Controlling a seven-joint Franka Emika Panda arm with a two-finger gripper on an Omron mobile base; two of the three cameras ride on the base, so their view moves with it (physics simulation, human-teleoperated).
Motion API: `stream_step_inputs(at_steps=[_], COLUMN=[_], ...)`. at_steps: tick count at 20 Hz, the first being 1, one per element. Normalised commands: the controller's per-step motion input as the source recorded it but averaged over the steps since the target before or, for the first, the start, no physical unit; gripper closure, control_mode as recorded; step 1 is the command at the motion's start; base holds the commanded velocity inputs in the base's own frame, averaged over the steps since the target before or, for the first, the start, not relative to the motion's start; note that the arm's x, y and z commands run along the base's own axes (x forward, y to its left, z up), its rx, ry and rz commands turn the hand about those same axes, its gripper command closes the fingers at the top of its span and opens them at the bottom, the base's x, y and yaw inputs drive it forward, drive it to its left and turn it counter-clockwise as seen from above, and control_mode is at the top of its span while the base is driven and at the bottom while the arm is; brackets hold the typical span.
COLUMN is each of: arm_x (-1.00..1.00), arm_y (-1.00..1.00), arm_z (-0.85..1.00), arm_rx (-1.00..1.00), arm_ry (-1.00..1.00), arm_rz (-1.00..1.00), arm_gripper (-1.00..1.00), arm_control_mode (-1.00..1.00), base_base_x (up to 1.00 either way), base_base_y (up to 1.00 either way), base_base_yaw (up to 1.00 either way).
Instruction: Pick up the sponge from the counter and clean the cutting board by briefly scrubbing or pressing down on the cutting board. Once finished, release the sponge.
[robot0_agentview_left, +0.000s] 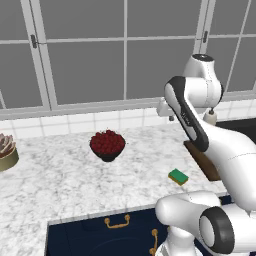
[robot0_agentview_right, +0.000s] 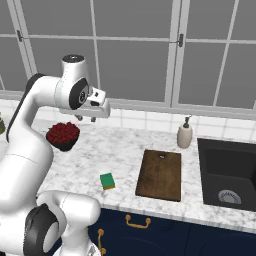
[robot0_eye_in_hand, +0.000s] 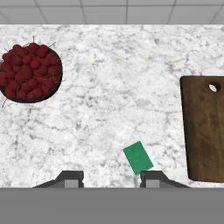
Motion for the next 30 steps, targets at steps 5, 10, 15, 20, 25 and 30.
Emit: stream_step_inputs(at_steps=[5, 10, 15, 20, 25, 30], arm_x=[0.0, 0.0, -0.1, -0.02, 0.0, 0.0], arm_y=[-0.21, -0.13, -0.04, -0.17, -0.03, 0.0], arm_z=[-0.09, -0.38, -0.45, -0.53, -0.64, -0.54], arm_rx=[-0.13, -0.1, 0.0, 0.0, 0.0, 0.03], arm_ry=[0.0, 0.01, 0.25, 0.14, 0.03, 0.0], arm_rz=[0.0, 0.02, 0.06, 0.11, 0.05, 0.05], arm_gripper=[-1.0, -1.0, -1.0, -1.0, -1.0, -1.0], arm_control_mode=[-1.0, -1.0, -1.0, -1.0, -1.0, -1.0], base_base_x=[0.0, 0.0, 0.0, 0.0, 0.0, 0.0], base_base_y=[0.0, 0.0, 0.0, 0.0, 0.0, 0.0], base_base_yaw=[0.0, 0.0, 0.0, 0.0, 0.0, 0.0])
